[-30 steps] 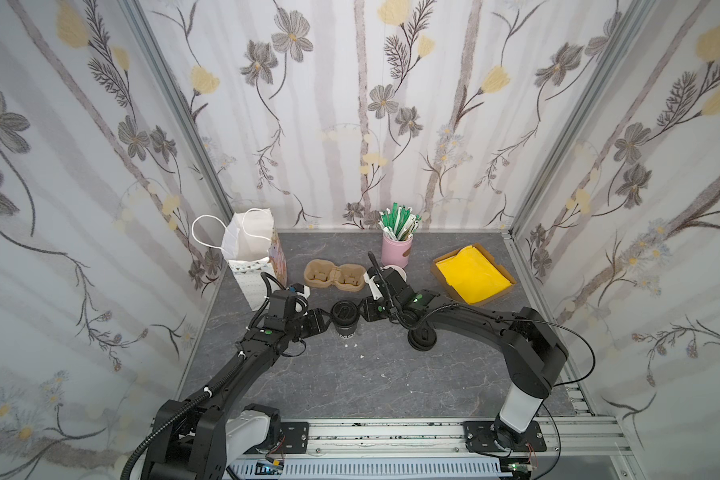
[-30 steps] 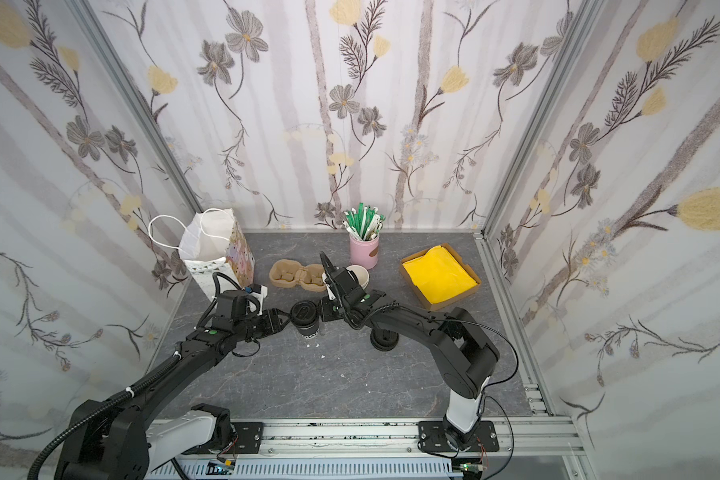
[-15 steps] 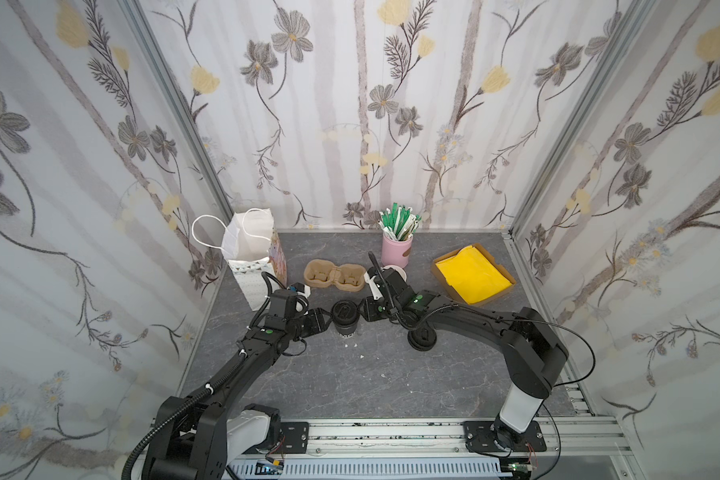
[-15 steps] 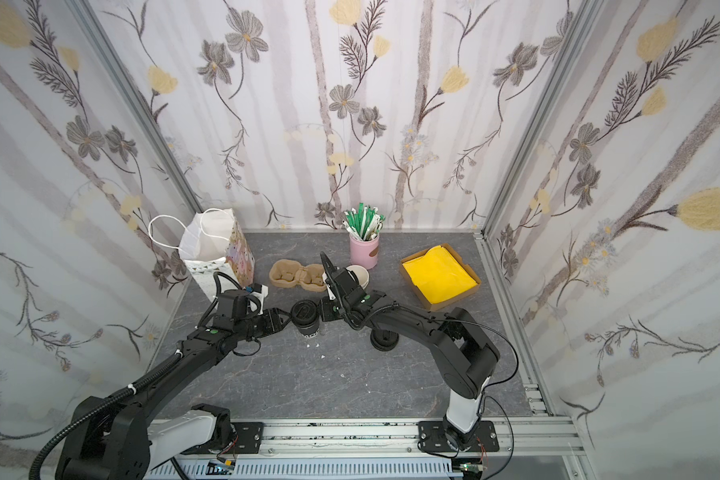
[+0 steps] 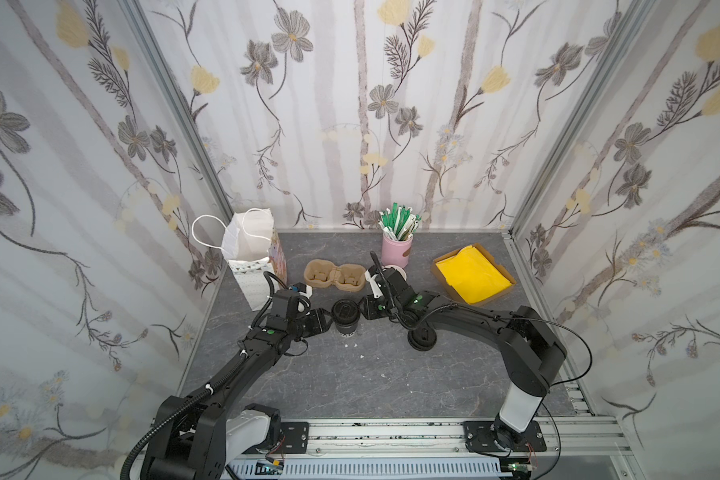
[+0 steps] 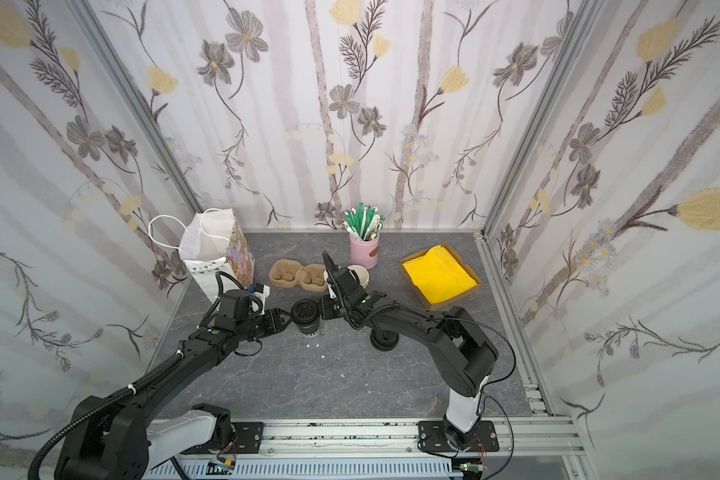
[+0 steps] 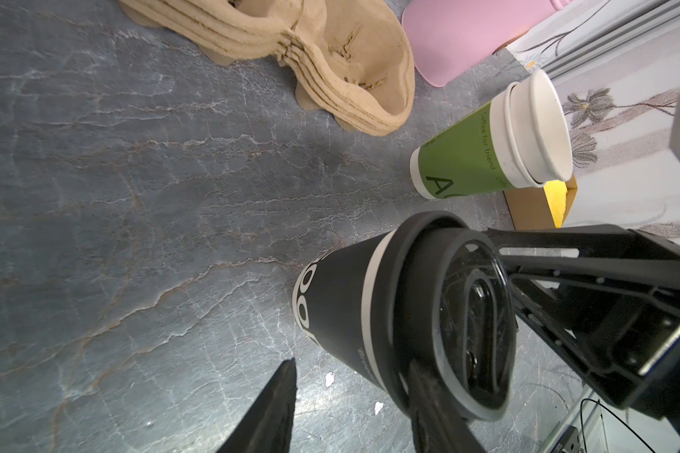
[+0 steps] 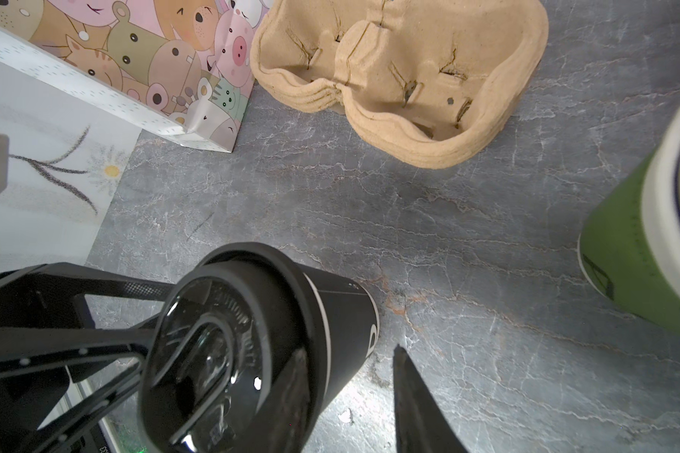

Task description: Pack the takeout coffee

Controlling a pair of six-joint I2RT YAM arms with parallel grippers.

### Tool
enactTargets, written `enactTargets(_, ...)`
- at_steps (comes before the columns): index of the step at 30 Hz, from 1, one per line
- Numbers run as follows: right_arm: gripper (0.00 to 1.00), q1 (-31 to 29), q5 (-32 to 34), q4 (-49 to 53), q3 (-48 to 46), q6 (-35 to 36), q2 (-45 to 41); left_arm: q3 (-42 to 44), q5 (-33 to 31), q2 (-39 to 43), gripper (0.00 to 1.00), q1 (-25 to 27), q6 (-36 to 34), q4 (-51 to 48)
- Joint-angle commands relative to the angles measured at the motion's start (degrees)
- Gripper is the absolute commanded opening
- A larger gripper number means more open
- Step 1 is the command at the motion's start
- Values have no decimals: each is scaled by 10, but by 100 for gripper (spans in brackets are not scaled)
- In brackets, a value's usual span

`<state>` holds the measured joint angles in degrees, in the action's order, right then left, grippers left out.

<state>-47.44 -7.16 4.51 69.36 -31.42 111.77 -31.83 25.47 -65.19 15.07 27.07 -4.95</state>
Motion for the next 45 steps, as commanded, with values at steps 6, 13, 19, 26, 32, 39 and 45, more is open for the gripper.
enactTargets(6,39,-1,-13,29,26,22,-5,1,11,13,50,13,0,-28)
enactTargets(13,41,0,-21,27,37,23,-7,2,13,18,51,17,0,-26)
enactTargets(19,44,13,-19,27,42,22,-6,3,9,23,51,17,0,-25)
enactTargets(26,47,22,-26,21,44,18,0,2,7,24,51,18,-1,-24)
enactTargets(32,47,23,-37,8,42,11,0,0,8,26,51,18,0,-23)
enactTargets(39,46,23,-27,6,35,3,-28,-1,-25,76,52,17,-9,-23)
enactTargets(45,45,17,-9,-26,-24,-32,-79,-24,-80,78,52,-7,1,-23)
